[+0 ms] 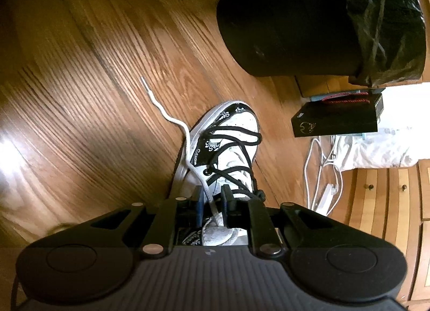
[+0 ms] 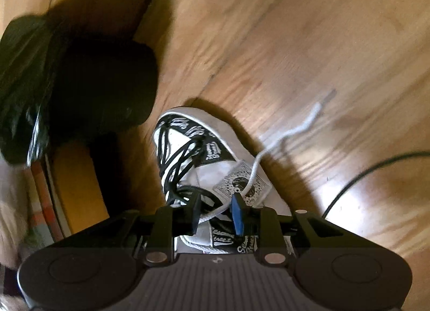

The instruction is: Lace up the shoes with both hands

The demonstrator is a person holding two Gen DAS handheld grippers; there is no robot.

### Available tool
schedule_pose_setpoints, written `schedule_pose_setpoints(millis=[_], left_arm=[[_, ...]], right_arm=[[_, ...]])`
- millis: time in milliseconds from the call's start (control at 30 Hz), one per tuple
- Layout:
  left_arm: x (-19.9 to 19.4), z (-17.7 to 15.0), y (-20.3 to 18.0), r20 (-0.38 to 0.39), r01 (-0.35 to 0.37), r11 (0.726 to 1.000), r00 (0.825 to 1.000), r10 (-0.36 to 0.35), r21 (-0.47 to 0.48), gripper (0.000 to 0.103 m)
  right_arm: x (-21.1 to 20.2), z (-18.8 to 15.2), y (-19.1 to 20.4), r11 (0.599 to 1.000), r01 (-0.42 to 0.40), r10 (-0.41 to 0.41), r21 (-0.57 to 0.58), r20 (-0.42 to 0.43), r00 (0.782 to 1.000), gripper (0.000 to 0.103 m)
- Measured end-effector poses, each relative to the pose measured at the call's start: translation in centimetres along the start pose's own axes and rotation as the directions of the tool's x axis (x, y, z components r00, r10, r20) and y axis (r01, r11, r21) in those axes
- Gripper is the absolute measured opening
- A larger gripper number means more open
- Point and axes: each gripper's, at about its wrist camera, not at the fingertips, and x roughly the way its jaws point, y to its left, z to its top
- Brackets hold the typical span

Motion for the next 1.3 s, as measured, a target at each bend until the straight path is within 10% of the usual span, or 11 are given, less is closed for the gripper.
schedule_pose_setpoints(millis=[200,800,967,1300], left_arm=[[-0.2,0.1,-0.6,0.01,-0.03,0.999,0.999,0.03,0.043,0.014],[-1.3,1.0,-1.0,0.058,-0.014,1.0,0.998,0.014,0.011,0.009],[-3.2,1.7,-2.7,0.093,0.007,1.0,0.996,-0.007,-0.003,0.033],[-4.2,0.9,-5.7,0.146,-0.121,0.972,0.985,0.092,0.201,0.039]], right_arm=[[-0.7,0.2,0.7,0.998,0.03,-0.027,-0.063,0.053,0.998,0.006],[-2.1,0.8,3.6,0.953,0.108,-0.062,-0.283,0.166,0.984,0.007],[-2.8,0.3,4.6,0.935,0.124,-0.057,-0.333,0.203,0.977,0.018],[-2.2,-2.7,7.5,0.811,0.201,-0.109,-0.55,0.196,0.975,0.027]])
